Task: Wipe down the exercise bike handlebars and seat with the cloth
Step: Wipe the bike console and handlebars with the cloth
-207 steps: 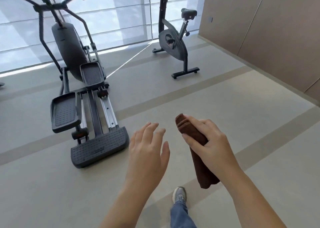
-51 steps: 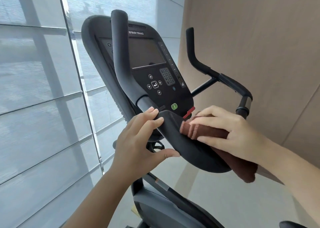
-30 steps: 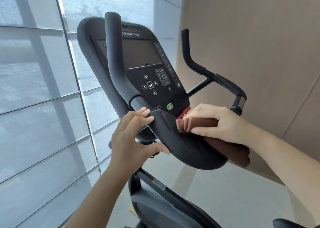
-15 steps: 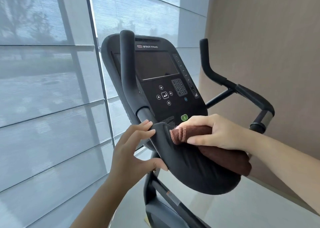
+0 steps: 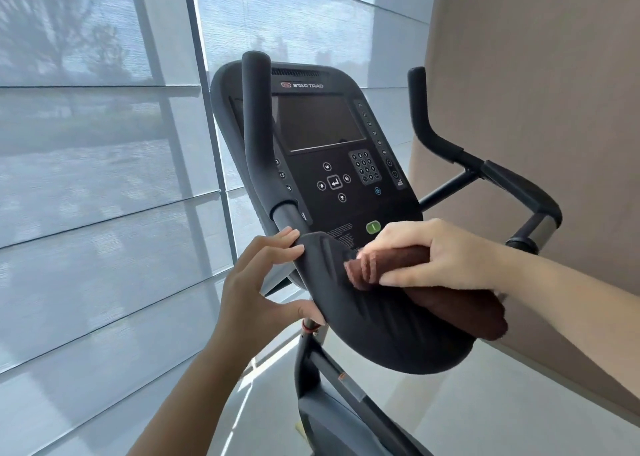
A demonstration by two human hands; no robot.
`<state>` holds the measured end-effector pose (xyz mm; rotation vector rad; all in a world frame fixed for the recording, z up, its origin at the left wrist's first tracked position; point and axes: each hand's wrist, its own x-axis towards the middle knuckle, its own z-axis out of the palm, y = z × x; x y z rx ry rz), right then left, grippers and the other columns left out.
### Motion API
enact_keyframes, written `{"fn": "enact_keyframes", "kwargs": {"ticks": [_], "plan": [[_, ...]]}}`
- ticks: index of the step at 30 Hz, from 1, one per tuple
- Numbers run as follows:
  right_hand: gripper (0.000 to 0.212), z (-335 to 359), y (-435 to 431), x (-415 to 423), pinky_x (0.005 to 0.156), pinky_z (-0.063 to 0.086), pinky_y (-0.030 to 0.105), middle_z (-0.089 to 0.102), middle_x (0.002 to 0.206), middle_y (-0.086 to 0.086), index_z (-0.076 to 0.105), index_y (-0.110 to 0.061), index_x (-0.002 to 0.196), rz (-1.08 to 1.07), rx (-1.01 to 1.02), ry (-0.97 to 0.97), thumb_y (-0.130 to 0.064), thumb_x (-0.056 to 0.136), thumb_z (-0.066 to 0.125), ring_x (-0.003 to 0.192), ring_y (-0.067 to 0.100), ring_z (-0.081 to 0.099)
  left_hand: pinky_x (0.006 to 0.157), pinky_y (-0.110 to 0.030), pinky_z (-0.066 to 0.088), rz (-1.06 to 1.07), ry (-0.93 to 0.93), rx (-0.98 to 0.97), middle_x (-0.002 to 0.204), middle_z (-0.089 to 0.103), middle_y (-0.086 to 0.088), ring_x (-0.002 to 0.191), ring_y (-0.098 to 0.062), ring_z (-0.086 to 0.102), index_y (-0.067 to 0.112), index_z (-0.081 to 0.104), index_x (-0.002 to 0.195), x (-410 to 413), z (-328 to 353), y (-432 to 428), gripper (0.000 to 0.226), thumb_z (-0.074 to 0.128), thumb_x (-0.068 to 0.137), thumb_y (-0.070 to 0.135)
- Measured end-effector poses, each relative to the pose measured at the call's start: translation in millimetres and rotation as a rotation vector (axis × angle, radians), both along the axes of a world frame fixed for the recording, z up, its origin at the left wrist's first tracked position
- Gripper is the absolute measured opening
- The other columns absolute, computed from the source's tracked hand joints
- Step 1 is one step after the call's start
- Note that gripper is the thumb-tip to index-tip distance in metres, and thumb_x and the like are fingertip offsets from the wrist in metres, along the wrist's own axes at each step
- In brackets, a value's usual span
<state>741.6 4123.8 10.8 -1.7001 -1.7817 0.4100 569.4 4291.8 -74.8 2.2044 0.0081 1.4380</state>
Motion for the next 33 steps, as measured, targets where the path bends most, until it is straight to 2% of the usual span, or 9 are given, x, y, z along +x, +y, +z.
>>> {"fn": "enact_keyframes", "kwargs": {"ticks": [3,6,10,13,18,21,25,29,33], "plan": [[0.031,0.3,31.3,-17.8,0.094,0.04,0.015,0.066,0.105,-0.008,0.065,-0.029,0.108,-0.073,0.179,0.015,-0.022,0.078,0.072,0.101,0.001,0.059,0.1,-0.023,0.038,-0.017,-0.023,-0.006,0.117,0.054,0.025,0.121,-0.009,0.05,0.021,0.058,0.105,0.4,1.2,-1.1,0.066,0.071,0.058,0.064],[0.034,-1.4,33.6,-22.6,0.096,0.039,0.014,0.064,0.108,-0.008,0.063,-0.029,0.112,-0.093,0.173,-0.019,-0.022,0.079,0.071,0.104,0.001,0.057,0.101,-0.025,0.039,-0.017,-0.005,0.017,0.118,0.056,0.013,0.121,-0.009,0.05,0.021,0.057,0.107,-1.9,1.9,-1.6,0.068,0.069,0.058,0.066],[0.037,-6.4,-6.2,-20.2,0.097,0.039,0.02,0.058,0.109,-0.016,0.061,-0.042,0.111,-0.151,0.1,-0.2,-0.039,0.074,0.066,0.106,0.003,0.055,0.102,-0.027,0.039,-0.015,0.028,0.007,0.121,0.056,0.009,0.122,-0.009,0.049,0.024,0.055,0.11,-4.9,2.2,-0.8,0.068,0.072,0.056,0.063],[0.04,-11.0,-26.2,-29.3,0.094,0.042,0.027,0.056,0.108,-0.013,0.061,-0.04,0.113,-0.234,0.114,-0.332,-0.051,0.074,0.059,0.103,0.008,0.056,0.101,-0.028,0.039,-0.037,0.038,0.055,0.12,0.057,0.007,0.122,-0.009,0.049,0.023,0.054,0.11,-4.9,2.7,6.4,0.064,0.072,0.06,0.059],[0.039,-8.7,7.8,-57.8,0.092,0.042,0.023,0.059,0.107,-0.005,0.063,-0.032,0.114,-0.384,0.253,-0.341,-0.041,0.076,0.061,0.1,0.005,0.055,0.102,-0.024,0.037,-0.077,0.055,0.101,0.12,0.059,0.006,0.123,-0.008,0.047,0.024,0.054,0.11,2.1,7.5,22.1,0.061,0.07,0.062,0.058],[0.04,-7.0,31.4,-71.8,0.092,0.04,0.017,0.055,0.112,-0.005,0.061,-0.034,0.117,-0.42,0.271,-0.399,-0.042,0.078,0.059,0.102,0.003,0.051,0.1,-0.042,0.041,-0.144,0.062,0.166,0.123,0.058,0.007,0.126,-0.011,0.045,0.02,0.056,0.113,10.7,11.5,35.4,0.062,0.069,0.065,0.058],[0.035,-9.2,9.6,-80.7,0.093,0.041,0.026,0.053,0.115,-0.002,0.061,-0.031,0.116,-0.392,0.221,-0.494,-0.041,0.083,0.054,0.106,0.012,0.053,0.097,-0.058,0.038,-0.219,0.049,0.215,0.123,0.056,0.008,0.128,-0.014,0.043,0.024,0.055,0.113,18.2,17.7,59.4,0.053,0.064,0.072,0.057],[0.034,-18.6,-14.4,-96.2,0.095,0.038,0.018,0.052,0.112,-0.003,0.062,-0.027,0.115,-0.447,0.225,-0.562,-0.043,0.087,0.051,0.104,0.009,0.051,0.099,-0.056,0.035,-0.256,0.009,0.286,0.122,0.056,0.008,0.127,-0.013,0.042,0.025,0.054,0.114,25.4,16.0,69.9,0.049,0.057,0.078,0.059],[0.034,-15.0,18.8,-105.0,0.093,0.043,0.028,0.055,0.111,0.004,0.065,-0.025,0.113,-0.562,0.27,-0.62,-0.041,0.085,0.055,0.101,0.019,0.055,0.104,-0.043,0.026,-0.266,-0.044,0.349,0.12,0.05,0.007,0.124,-0.016,0.043,0.025,0.053,0.115,33.2,11.1,71.5,0.047,0.056,0.079,0.056]]}}
